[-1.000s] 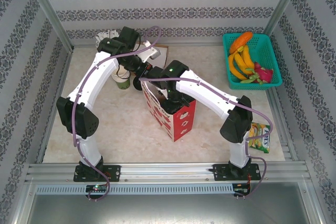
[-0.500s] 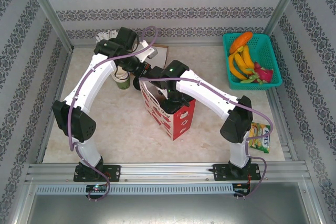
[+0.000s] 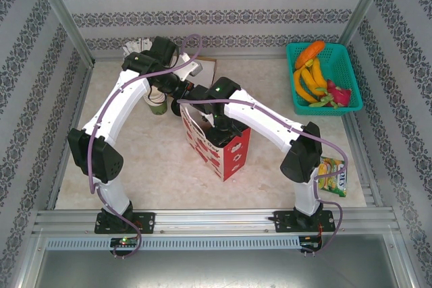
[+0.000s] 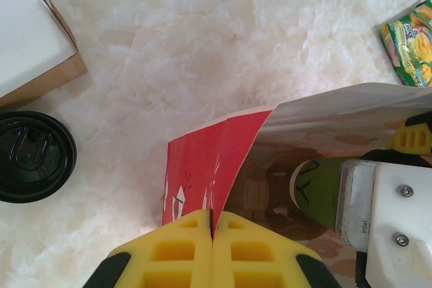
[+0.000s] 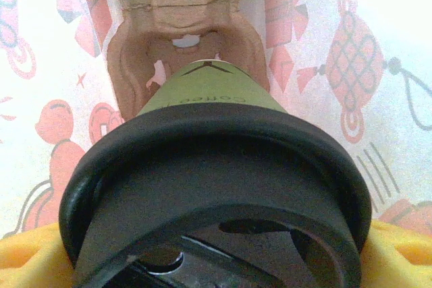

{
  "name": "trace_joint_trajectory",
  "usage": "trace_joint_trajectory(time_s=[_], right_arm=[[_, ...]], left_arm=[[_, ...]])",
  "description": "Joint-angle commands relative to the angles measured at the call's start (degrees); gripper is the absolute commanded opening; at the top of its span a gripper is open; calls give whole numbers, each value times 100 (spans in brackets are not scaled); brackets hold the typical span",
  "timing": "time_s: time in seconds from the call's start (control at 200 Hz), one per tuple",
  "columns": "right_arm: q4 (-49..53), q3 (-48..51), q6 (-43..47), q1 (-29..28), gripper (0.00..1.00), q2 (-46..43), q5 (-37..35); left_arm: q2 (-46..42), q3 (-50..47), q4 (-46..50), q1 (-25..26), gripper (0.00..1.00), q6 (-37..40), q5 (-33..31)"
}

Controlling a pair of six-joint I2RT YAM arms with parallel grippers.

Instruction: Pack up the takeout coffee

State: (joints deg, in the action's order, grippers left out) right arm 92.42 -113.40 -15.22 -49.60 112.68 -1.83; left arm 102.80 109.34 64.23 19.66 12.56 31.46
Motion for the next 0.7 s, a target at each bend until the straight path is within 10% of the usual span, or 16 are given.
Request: trace_joint_trajectory(time_s=[0.0, 0.694], right_arm=[[656, -119, -34, 39, 52, 126, 64], [383, -130, 72, 83, 52, 296, 59]], left_arm=[[-137, -168, -126, -5, 0, -68, 99], [-235, -357, -393, -6, 0, -158, 176]])
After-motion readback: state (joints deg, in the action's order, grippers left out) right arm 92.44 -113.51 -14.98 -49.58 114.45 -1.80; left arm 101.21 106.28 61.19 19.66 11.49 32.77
